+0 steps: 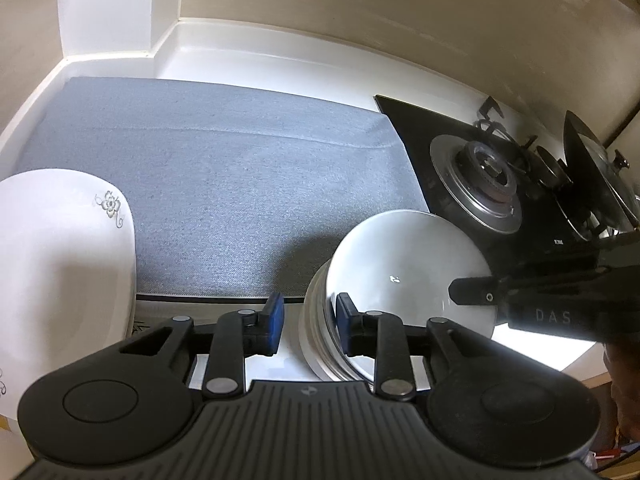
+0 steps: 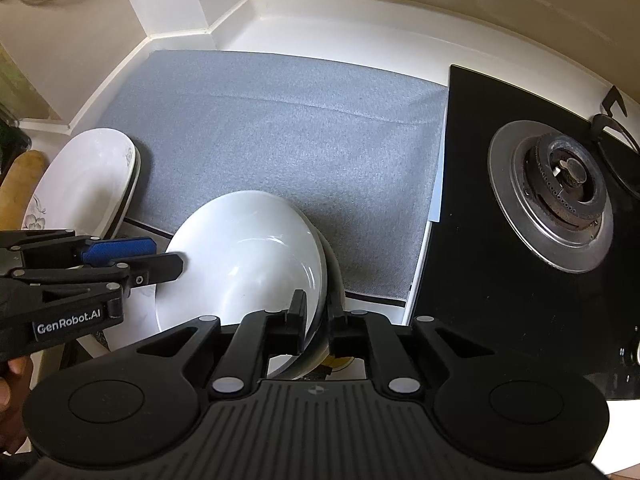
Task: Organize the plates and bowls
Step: 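Grip the bowl stack rim with both grippers and lift it, then carry the bowl stack with both grippers toward the floral white plate stack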
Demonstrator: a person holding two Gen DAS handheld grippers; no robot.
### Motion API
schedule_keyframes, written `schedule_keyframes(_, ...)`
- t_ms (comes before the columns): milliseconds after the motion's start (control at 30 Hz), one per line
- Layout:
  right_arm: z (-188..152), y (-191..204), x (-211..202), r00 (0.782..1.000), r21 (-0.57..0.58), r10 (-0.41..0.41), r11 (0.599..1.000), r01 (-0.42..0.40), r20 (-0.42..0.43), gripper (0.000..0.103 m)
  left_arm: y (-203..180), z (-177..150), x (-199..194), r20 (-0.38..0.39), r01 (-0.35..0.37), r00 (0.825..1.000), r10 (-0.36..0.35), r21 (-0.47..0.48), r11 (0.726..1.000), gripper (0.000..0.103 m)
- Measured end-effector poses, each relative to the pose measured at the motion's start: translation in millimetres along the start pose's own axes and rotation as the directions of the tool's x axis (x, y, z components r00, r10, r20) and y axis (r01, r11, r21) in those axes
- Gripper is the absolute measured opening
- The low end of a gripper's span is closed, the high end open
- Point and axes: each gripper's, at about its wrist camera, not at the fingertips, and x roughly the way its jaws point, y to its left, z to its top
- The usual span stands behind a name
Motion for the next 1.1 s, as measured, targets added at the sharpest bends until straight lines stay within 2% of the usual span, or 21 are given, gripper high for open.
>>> schedule_keyframes(67, -1, 0, 0, 1.0, -0.003, -0.001, 1.0, 0.001, 0.003, 0.014, -1, 0, -1, 0.005, 0.001, 1.0, -0.001, 0.002, 1.0, 0.032)
schedule_keyframes(167, -2, 4, -5, 0.998, -0.026, -0.048, 0.998, 0.049, 0.034, 0.033, -3, 1, -4, 0.024, 0.019, 1.0, -0.02, 0.008, 1.0, 0.033)
schedule_keyframes(200, -2, 6, -7, 0.997, -0.038, -0.064, 0.997, 0.066, 0.048, 0.036, -4, 1, -3, 0.025, 0.012, 1.0, -0.012, 0.019, 1.0, 0.033)
schedule_keyframes(500, -4, 1, 1, 0.998, -0.019, -0.059, 0.998, 0.059, 0.024, 0.037, -4, -1, 5, -0.002, 0.012, 1.0, -0.012, 0.005, 1.0, 0.035)
schedule_keyframes(633, -4, -5, 13, 1.0, 0.017, -0.026, 1.0, 0.027, -0.015, 0.04, -1, -3, 15, -0.031, 0.012, 0.999, -0.012, -0.019, 1.0, 0.046)
schedule_keyframes(700, -4, -7, 18, 1.0, 0.031, -0.009, 0.999, 0.01, -0.026, 0.045, 3, -3, 21, -0.055, 0.03, 0.998, -0.033, -0.051, 0.998, 0.047)
schedule_keyframes(800, -5, -9, 27, 0.998, 0.047, 0.016, 0.999, -0.014, -0.056, 0.047, 9, -3, 29, -0.086, 0.059, 0.994, -0.068, -0.108, 0.992, 0.05)
schedule_keyframes(867, -7, -10, 34, 0.996, 0.039, 0.029, 0.999, -0.025, -0.086, 0.052, 14, -3, 36, -0.112, 0.079, 0.989, -0.096, -0.15, 0.986, 0.055)
schedule_keyframes(1100, -6, -11, 46, 0.988, 0.052, 0.101, 0.994, -0.095, -0.12, 0.063, 20, -6, 53, -0.152, 0.093, 0.98, -0.13, -0.227, 0.97, 0.055)
